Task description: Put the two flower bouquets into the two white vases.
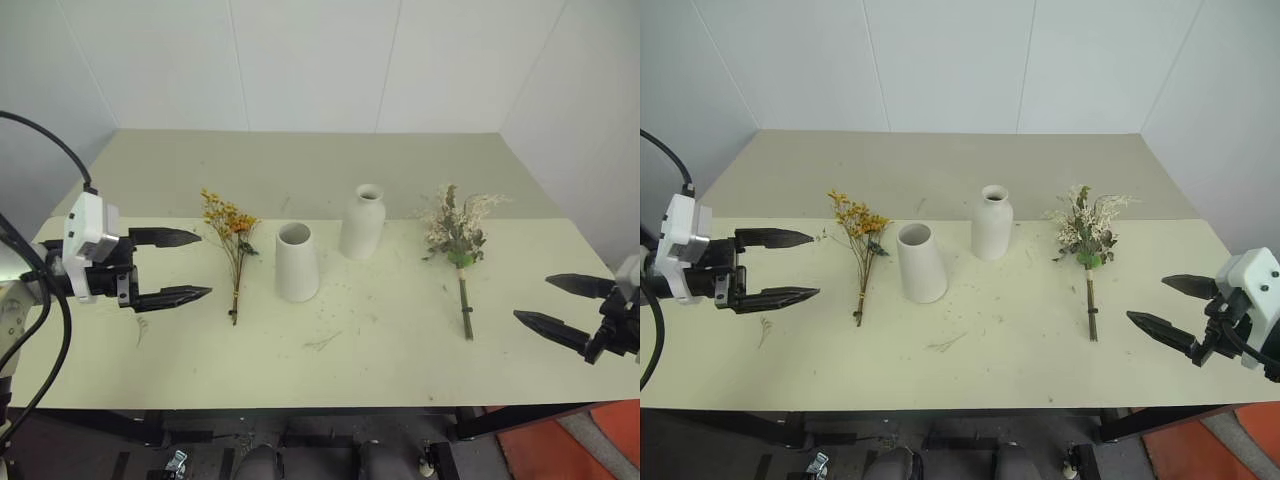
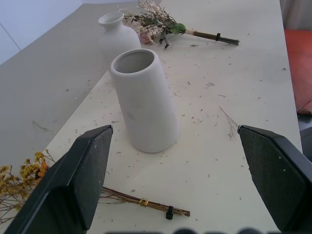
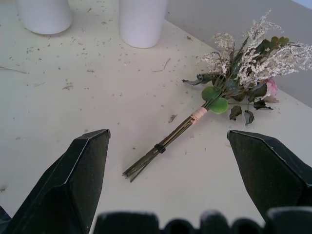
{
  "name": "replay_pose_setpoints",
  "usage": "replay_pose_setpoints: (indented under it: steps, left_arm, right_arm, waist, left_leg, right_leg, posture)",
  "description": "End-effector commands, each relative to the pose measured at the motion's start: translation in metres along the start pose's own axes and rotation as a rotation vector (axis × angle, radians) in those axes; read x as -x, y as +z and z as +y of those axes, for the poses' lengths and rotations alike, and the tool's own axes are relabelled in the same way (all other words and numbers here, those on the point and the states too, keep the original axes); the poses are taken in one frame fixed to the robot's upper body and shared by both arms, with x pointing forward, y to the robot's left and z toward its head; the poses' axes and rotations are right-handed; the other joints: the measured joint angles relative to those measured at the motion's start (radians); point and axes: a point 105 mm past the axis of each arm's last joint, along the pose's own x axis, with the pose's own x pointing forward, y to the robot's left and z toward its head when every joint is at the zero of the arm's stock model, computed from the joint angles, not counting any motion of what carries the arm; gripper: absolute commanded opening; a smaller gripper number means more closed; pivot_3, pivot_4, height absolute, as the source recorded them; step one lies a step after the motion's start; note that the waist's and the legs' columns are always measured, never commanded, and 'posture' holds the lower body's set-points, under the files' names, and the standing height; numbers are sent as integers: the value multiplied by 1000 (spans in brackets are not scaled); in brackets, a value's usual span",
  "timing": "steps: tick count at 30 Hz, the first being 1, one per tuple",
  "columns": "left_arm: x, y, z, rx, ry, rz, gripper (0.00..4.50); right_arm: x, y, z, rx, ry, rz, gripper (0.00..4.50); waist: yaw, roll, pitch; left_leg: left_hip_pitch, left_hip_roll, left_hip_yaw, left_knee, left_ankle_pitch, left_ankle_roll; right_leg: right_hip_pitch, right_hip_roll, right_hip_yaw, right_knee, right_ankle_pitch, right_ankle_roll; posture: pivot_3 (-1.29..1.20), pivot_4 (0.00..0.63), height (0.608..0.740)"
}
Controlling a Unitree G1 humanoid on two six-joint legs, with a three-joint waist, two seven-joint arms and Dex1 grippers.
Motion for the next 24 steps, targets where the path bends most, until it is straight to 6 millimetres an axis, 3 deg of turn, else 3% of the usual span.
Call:
replay_pose_setpoints:
  steps: [1,10,19,24]
  left_arm:
    - [1,8,1,-30,-7,8,4473]
    - [-3,11,-1,-35,-17,-7,4473]
    - [-31,32,-6,-153,-150,-40,4473]
    - [-46,47,-6,-277,-240,-10,4473]
  right_arm:
    - [1,10,0,49,-14,-30,4500]
    - [-10,11,0,-12,-15,-25,4500]
    - [-100,13,-34,-254,-180,164,4500]
    - [-128,-1,-39,-297,-247,298,4500]
  waist:
    - [0,0,0]
    - [-2,0,0]
    - [-13,0,0]
    - [3,0,0]
  left_leg:
    - [0,0,0,0,0,0]
    - [0,0,0,0,0,0]
    - [1,0,0,1,0,0]
    - [-5,0,0,1,0,0]
  right_leg:
    - [0,0,0,0,0,0]
    - [0,0,0,0,0,0]
    - [-1,2,3,3,1,-1]
    - [-5,1,1,1,1,-1]
  posture:
    - [0,150,740]
    - [0,150,740]
    - [0,150,740]
    - [0,150,740]
